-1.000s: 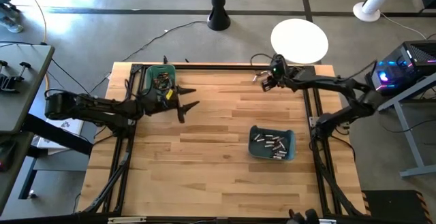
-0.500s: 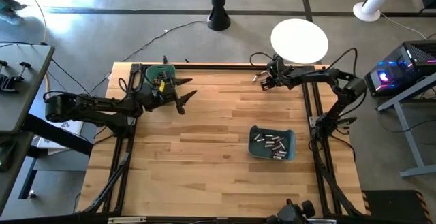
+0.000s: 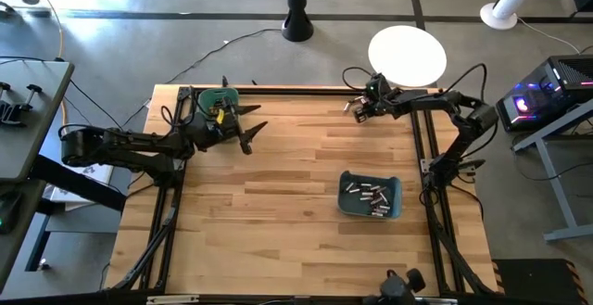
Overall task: Sort batteries
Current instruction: Put the silver battery into the blue bin
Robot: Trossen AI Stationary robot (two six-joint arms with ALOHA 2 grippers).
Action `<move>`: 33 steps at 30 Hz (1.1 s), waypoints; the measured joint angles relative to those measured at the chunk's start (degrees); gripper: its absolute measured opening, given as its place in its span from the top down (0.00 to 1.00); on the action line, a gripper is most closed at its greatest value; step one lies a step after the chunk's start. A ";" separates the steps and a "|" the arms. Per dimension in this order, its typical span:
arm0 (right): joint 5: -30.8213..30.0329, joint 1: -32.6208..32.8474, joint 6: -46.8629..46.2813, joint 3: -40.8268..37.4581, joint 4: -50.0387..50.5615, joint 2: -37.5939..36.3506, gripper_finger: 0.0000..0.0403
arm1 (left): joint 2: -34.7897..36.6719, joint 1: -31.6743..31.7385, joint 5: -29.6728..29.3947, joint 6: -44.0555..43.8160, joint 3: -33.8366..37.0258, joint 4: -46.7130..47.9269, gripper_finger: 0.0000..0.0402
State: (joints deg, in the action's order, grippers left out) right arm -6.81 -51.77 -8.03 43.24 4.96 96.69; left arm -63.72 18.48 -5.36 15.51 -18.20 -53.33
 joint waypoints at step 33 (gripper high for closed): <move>0.74 77.01 -47.38 -0.11 41.73 -19.14 0.94 | 0.02 -17.16 0.20 -8.93 0.00 3.25 0.41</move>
State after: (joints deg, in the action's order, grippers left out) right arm -6.07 25.25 -55.41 43.13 46.69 77.56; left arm -63.70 1.32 -5.17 6.59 -18.20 -50.09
